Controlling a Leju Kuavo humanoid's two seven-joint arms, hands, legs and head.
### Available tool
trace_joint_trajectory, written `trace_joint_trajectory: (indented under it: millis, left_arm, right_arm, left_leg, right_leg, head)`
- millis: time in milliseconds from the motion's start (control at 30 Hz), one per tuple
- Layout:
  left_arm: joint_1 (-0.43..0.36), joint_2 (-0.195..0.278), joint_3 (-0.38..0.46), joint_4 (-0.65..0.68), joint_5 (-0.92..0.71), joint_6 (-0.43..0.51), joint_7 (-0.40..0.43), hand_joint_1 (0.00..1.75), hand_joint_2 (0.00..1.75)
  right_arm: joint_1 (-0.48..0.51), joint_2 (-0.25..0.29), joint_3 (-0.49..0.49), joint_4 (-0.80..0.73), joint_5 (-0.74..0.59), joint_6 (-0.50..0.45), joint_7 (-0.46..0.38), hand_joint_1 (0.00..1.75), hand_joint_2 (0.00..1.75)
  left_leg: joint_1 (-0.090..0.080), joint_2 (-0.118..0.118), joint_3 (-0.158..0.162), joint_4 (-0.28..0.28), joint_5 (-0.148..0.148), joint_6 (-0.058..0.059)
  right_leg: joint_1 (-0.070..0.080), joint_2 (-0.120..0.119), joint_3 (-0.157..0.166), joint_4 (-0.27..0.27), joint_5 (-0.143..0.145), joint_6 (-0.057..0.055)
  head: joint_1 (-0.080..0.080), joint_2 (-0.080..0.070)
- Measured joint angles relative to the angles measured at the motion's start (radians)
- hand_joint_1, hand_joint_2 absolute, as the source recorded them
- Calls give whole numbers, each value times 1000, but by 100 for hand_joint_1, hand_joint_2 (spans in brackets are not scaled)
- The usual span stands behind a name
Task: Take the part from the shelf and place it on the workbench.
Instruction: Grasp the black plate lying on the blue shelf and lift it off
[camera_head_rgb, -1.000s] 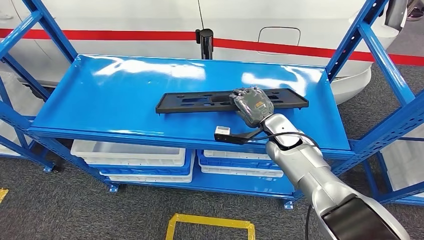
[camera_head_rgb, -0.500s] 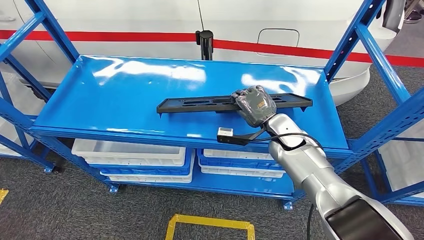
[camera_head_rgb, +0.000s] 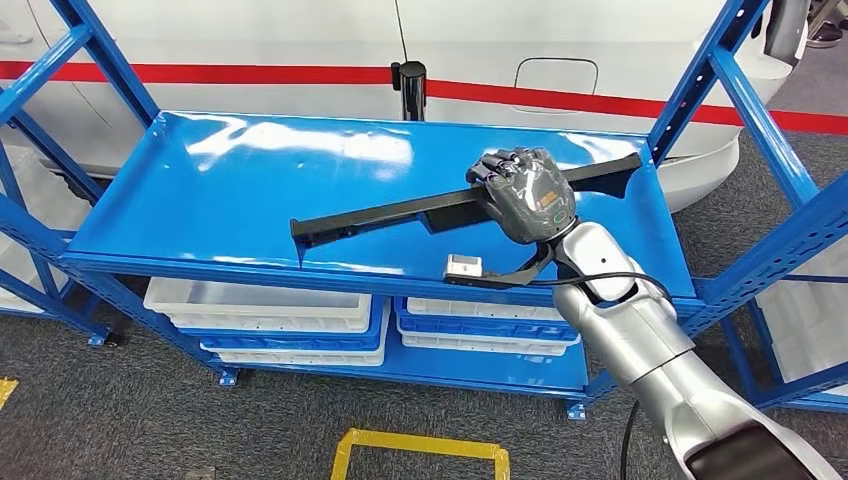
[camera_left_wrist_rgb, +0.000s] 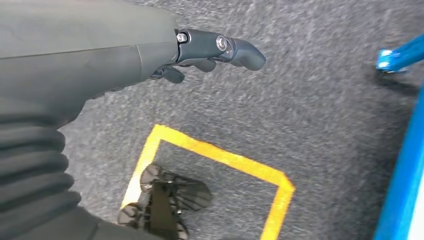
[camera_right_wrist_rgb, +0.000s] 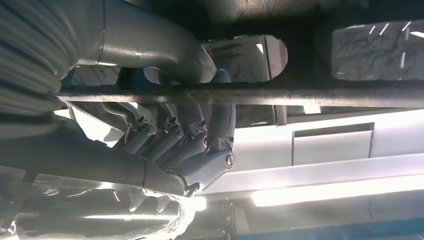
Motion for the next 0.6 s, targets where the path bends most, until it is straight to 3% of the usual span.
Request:
trace_joint_trajectory:
  millis: [333,600]
  left_arm:
    - [1,0,-1,0,-33,-13,163,0,175]
    - [1,0,-21,0,-67,-53,201,0,175]
  right_arm:
    - [56,-6,-35,-67,-9,-4,-1,175,175]
    - [80,-8,-46,-79,-10,5,-2,175,175]
  left_leg:
    - [0,0,2,1,-1,1]
    - [-1,0,1,11,-10,14]
  right_leg:
    - [0,0,3,0,0,0]
    - [-3,0,7,0,-3,5]
  head:
    - [0,0]
    - [0,0]
